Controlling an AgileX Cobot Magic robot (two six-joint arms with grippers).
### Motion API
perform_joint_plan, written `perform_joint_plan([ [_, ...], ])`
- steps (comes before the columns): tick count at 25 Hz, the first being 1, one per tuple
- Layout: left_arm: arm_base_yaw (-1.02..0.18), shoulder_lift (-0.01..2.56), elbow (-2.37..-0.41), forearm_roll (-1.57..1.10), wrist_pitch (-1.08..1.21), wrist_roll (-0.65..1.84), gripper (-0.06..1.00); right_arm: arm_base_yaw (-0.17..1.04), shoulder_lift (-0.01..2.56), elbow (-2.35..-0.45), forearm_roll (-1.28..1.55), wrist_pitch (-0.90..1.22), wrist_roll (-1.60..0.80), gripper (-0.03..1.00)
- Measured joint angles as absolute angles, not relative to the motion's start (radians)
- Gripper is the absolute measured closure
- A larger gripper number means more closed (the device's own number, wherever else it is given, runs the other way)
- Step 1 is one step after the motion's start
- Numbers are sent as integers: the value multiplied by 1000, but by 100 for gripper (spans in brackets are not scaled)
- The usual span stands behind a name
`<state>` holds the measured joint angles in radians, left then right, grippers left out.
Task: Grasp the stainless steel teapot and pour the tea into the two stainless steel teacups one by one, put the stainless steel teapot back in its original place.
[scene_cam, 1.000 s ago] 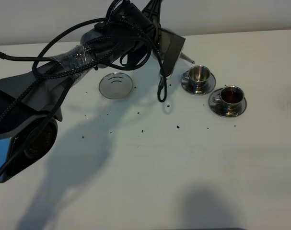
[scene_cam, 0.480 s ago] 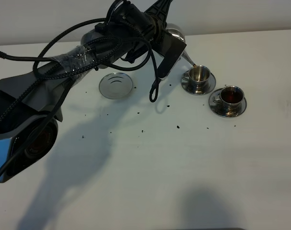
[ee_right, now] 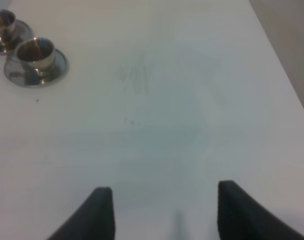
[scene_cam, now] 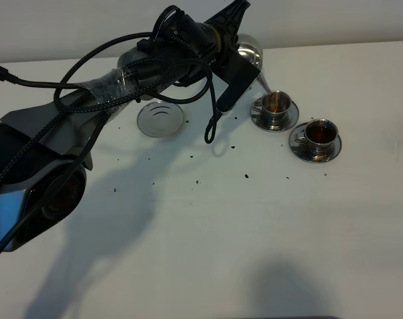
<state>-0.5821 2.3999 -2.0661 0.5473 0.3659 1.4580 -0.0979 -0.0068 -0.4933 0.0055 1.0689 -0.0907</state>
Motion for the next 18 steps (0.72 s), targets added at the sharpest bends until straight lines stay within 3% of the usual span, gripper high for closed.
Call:
perform_joint_plan([
  [18, -582, 2400, -2066, 631, 279, 1461, 70, -98, -7, -493, 5, 1069, -91, 52],
])
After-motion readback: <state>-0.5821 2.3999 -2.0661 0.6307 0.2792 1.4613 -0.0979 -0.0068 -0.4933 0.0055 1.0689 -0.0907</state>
